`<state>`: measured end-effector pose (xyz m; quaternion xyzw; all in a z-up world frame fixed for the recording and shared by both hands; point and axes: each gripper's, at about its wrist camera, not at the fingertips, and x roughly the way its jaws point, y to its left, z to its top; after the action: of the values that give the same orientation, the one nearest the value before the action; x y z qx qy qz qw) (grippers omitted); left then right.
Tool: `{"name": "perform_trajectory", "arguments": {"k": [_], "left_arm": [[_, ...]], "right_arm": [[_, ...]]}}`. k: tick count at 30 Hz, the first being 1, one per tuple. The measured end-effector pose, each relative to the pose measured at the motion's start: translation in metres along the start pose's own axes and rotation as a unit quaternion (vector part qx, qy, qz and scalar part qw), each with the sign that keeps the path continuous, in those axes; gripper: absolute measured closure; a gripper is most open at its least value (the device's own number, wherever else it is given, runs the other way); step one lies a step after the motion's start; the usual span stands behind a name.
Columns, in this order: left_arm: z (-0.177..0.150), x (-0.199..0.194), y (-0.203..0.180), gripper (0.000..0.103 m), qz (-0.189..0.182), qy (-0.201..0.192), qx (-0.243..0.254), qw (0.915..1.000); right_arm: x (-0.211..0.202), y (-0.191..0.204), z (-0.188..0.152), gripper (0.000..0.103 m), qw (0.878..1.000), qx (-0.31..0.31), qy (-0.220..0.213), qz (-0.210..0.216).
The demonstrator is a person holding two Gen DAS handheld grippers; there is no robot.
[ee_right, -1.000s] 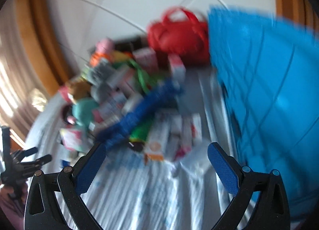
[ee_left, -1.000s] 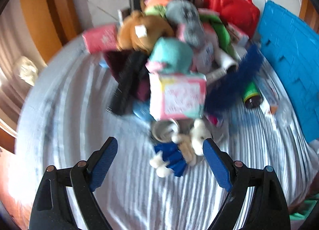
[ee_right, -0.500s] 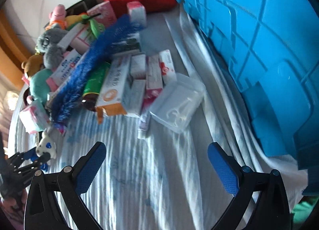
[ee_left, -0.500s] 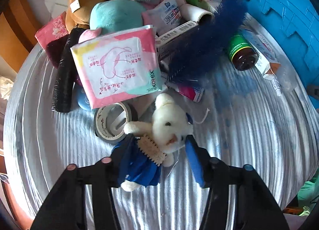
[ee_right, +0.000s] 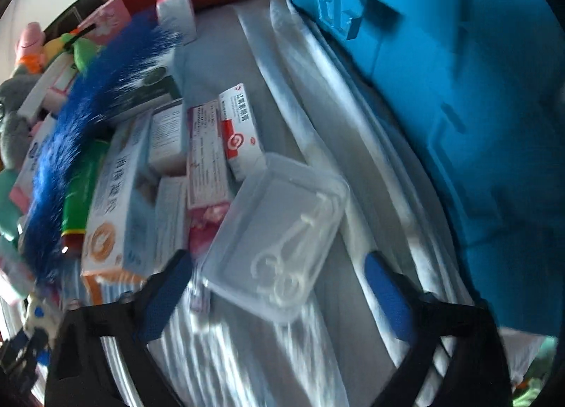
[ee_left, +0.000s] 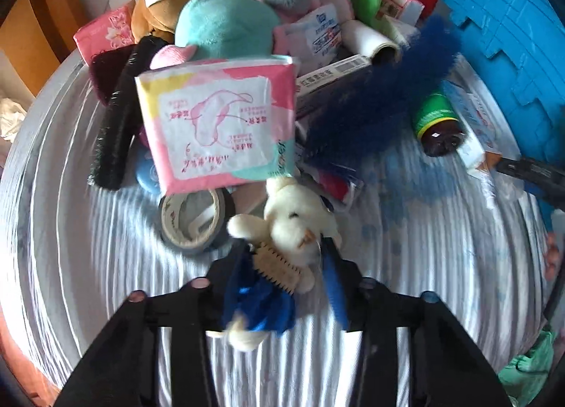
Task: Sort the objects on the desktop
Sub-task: 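Grasp the white teddy bear in blue dress with the left gripper while the right grasps the clear plastic box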
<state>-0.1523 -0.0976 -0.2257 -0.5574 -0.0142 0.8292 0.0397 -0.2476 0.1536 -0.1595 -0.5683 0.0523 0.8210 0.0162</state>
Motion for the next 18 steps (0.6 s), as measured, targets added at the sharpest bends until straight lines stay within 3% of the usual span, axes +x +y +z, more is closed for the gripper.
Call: {"name": "perform_trajectory", "arguments": {"k": [4,9,14,18], "left_arm": [[-0.016,-0.015,0.006,0.084,-0.027,0.005,-0.010,0.9996],[-0.019,-0.009,0.007,0.084,-0.027,0.020,-0.012,0.9994],[-0.002,-0.002,0.003,0.082,-0.005,0.019,-0.009,0.9998],[0.009,0.008,-0.006,0.072,0.004,0.023,0.010,0.9997]], "right_arm": [[-0.006,0.005,-0.009,0.032,0.999,-0.032,0.012,0.005],[-0.018,0.004,-0.040,0.033,0.996,-0.070,0.040,0.024],[-0.025,-0.003,-0.047,0.031,0.996,-0.078,0.040,0.025],[-0.032,-0.006,-0.044,0.010,0.996,-0.076,0.029,0.026]]}}
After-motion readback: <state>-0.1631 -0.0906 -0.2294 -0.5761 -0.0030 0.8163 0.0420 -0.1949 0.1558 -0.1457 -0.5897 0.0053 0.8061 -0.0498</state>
